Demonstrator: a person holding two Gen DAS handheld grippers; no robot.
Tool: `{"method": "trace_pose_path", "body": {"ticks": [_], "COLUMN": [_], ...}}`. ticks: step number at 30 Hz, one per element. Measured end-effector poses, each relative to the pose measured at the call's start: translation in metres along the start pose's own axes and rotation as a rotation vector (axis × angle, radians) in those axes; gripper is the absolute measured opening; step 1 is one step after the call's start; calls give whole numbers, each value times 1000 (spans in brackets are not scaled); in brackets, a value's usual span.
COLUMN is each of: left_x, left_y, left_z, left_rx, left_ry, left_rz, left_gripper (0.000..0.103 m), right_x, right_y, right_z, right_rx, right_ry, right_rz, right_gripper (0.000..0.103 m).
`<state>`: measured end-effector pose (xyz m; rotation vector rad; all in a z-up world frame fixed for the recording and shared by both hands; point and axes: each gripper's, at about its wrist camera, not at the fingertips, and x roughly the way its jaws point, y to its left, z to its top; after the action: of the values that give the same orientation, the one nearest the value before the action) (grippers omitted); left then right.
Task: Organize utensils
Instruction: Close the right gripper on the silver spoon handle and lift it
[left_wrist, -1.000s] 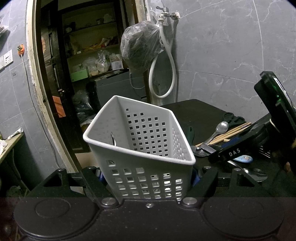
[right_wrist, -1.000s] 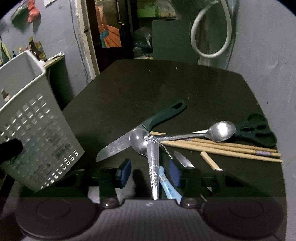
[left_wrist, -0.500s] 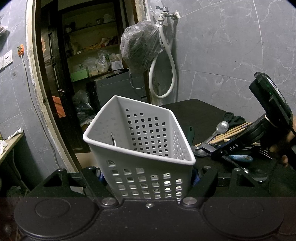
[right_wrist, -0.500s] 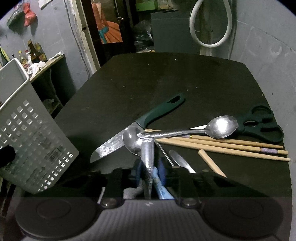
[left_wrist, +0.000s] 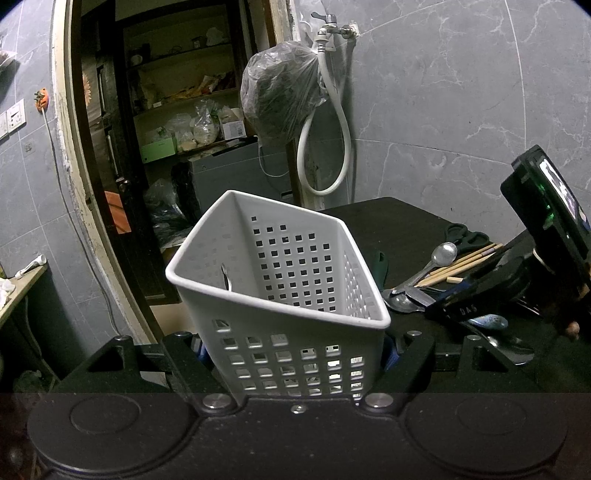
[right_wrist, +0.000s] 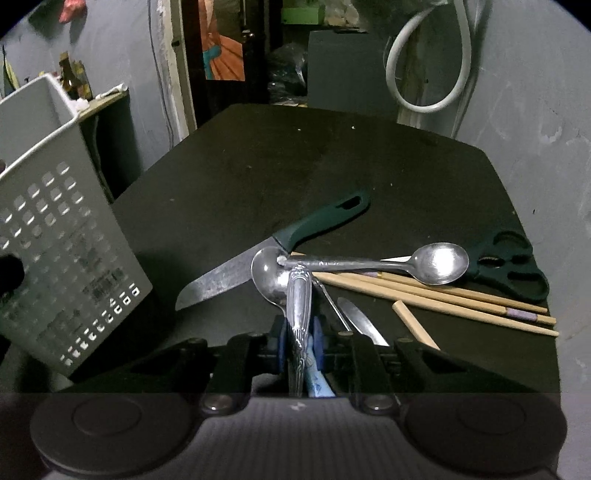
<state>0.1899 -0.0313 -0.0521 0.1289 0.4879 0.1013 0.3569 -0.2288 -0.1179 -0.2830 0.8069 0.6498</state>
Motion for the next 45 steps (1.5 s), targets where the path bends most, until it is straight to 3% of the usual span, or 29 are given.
{"method": "trace_pose_path", "body": {"ticks": [16, 22, 27, 31, 35, 42, 45], "left_x": [0, 0, 0, 1, 1, 1, 1], "left_y": [0, 0, -1, -1, 0, 0, 0], "left_z": [0, 0, 0, 0, 1, 2, 2], "left_rx": [1, 2, 1, 2, 0, 0, 0], "left_ry": [0, 0, 1, 1, 1, 0, 1], "left_rz": [0, 0, 0, 0, 0, -1, -1], "left_gripper": [80, 80, 79, 79, 80, 80, 80], "right_x": [-14, -17, -18, -16, -12, -3, -2], "right_y": [23, 43, 46, 36, 16, -19, -24], "right_z": [-16, -22, -23, -17, -10, -3, -1], "right_rx": [-111, -221, -230, -180, -85, 44, 48], "right_ry": [-22, -36, -40, -12, 19, 45, 47], "right_rz": [-12, -79, -68, 17, 161, 353, 364], "right_gripper": [17, 17, 17, 18, 24, 26, 14]}}
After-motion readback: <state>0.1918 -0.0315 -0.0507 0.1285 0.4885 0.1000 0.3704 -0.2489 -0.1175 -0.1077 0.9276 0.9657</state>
